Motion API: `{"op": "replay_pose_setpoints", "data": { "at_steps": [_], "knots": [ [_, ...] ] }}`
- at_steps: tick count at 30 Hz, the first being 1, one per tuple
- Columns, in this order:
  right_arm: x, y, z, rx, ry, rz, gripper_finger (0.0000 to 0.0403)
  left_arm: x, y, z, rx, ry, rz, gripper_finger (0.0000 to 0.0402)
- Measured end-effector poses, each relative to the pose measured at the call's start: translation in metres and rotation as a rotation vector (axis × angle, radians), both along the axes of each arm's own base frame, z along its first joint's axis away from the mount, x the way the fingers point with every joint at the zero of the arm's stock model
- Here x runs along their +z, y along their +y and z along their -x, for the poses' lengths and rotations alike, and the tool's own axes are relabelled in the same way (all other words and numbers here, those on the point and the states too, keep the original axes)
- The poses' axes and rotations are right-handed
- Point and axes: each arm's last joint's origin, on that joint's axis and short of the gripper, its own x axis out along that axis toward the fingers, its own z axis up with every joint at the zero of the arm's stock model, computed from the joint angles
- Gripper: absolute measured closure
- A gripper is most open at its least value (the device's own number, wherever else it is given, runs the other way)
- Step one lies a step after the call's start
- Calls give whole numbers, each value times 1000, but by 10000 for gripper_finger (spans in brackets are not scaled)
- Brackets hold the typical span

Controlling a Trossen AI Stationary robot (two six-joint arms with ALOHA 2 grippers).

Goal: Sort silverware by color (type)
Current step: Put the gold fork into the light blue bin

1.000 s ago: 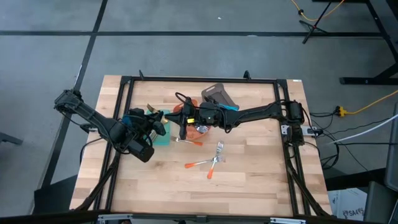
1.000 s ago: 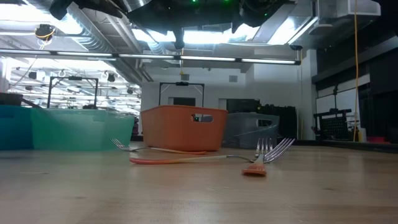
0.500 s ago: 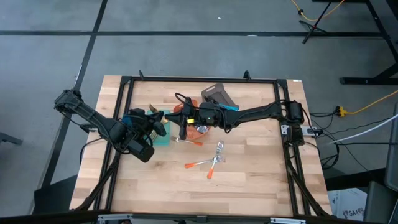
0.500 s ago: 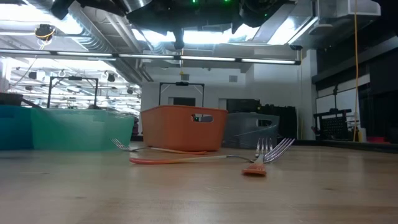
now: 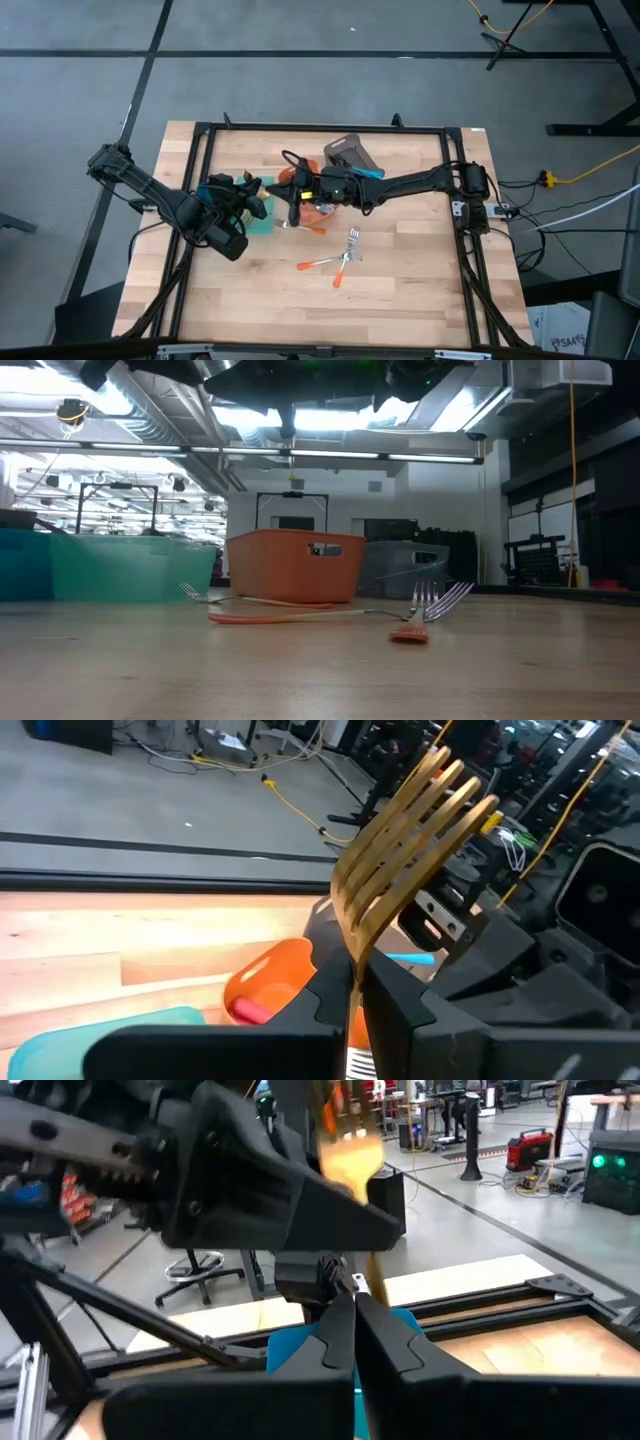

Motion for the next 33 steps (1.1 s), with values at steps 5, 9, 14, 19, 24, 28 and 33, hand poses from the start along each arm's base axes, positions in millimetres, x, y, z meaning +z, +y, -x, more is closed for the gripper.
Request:
{"op": "replay_pose_setpoints", "data": {
  "at_steps": [5, 9, 14, 19, 24, 28, 33],
  "knots": [
    [-1, -1, 0, -12, 12, -15, 402, 0, 0, 0, -2, 3, 5, 389],
    [-5, 0, 0, 13, 48, -16, 391, -1, 0, 0, -12, 22, 32, 389],
    [-7, -5, 1, 70, 73, -17, 344, -4, -2, 0, -42, 67, 110, 390],
    [-1, -14, 10, 200, 164, -37, 312, -9, -4, 2, -99, 181, 268, 390],
    [10, -33, 30, 207, 321, -45, 309, -11, 2, 7, -120, 293, 432, 390],
    [12, -45, 47, 199, 454, 14, 312, -7, 16, 13, -115, 358, 556, 390],
    [0, -51, 58, 206, 616, 28, 313, 3, 44, 22, -161, 401, 713, 390]
  ]
}}
